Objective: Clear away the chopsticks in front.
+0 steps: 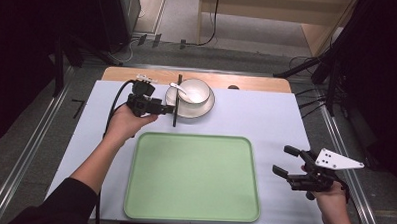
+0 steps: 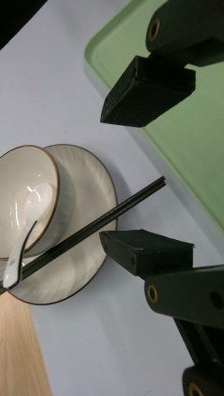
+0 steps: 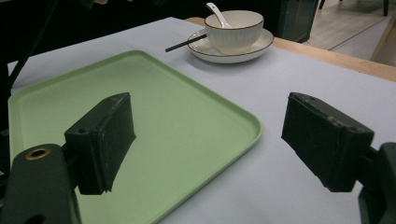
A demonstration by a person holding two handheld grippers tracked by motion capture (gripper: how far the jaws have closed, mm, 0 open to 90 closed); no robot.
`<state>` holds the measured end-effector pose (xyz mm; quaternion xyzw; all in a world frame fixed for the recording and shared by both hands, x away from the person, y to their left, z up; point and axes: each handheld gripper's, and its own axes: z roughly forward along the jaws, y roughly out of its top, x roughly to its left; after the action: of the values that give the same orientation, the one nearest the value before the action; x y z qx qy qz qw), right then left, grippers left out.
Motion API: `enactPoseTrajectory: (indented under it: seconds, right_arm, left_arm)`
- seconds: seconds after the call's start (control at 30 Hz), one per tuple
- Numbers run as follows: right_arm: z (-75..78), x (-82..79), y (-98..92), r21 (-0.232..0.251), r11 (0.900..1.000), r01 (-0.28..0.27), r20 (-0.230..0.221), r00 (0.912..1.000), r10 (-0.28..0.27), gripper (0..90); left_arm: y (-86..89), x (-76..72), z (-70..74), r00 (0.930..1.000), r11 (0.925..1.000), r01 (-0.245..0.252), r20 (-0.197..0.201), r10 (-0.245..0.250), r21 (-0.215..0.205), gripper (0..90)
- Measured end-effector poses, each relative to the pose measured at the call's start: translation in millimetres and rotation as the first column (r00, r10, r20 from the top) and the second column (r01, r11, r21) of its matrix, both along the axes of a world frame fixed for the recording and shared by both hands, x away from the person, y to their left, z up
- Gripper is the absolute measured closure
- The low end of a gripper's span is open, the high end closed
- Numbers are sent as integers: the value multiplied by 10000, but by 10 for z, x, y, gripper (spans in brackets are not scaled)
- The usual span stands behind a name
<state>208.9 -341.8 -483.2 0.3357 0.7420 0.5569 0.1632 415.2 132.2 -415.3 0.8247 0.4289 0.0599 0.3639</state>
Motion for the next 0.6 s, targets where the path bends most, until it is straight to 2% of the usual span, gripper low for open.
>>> enactPoseTrajectory:
  seconds: [0.13,0.27,0.4,0.43,0.53,0.6]
  right_arm:
    - [7,1,9,9,10000,-54,36,10000,54,173]
    - [8,3,2,31,10000,-76,66,9999,76,174]
    - [6,5,-11,69,10000,-47,48,10000,47,173]
    - [8,4,-12,75,10000,-44,47,10000,43,174]
    - [14,-2,-12,95,9999,-62,85,9999,61,173]
    - [15,-4,-14,126,9999,-77,74,9999,76,173]
  left_arm:
    - [-111,139,-71,9998,9984,-208,-53,211,528,372]
    - [-203,304,-187,9978,9909,-637,-124,657,1187,378]
    - [-244,411,-279,9923,9887,-1139,-368,1180,978,415]
    - [-260,443,-312,9896,9866,-1297,-493,1351,993,423]
    - [-287,503,-379,9873,9820,-1410,-550,1488,1255,471]
    - [-305,534,-414,9840,9802,-1575,-640,1660,1204,503]
